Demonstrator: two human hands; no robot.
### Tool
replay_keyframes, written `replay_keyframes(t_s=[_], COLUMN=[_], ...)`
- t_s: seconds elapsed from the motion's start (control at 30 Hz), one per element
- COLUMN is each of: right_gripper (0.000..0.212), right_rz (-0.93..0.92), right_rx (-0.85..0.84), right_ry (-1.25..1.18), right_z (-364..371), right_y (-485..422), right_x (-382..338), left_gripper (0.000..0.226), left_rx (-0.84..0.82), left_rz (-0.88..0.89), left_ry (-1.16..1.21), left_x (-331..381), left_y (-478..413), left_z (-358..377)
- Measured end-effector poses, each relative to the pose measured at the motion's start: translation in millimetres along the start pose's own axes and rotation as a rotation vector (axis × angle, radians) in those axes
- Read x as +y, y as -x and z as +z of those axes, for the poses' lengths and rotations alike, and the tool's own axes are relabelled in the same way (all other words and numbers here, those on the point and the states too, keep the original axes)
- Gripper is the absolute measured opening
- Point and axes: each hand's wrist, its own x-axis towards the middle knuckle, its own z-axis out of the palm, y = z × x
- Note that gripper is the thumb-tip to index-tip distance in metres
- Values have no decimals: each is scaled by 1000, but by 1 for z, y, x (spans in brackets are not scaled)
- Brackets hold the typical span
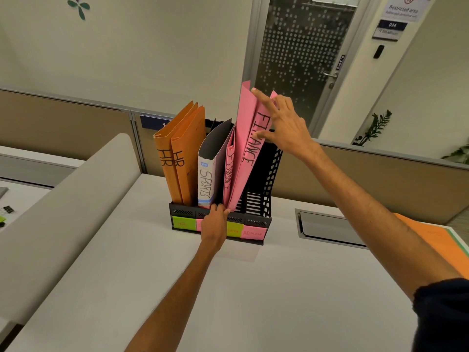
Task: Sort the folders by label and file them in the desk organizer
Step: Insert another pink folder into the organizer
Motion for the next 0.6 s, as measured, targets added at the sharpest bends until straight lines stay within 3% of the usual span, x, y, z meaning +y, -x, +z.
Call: replay_keyframes(t_s=[0.17,0.6], right_gripper=[99,97], right_rz=[30,-17], right_rx=[16,74], right_ry=[34,27], right_z=[1,10], right_y=[-2,-1], right_x=[1,-9], left_gripper=[28,39], left_rx=[23,89], left_rz=[-28,-76], left_ry=[141,56], left_x=[-4,2], left_y=[-5,-7], left_z=[-5,-1])
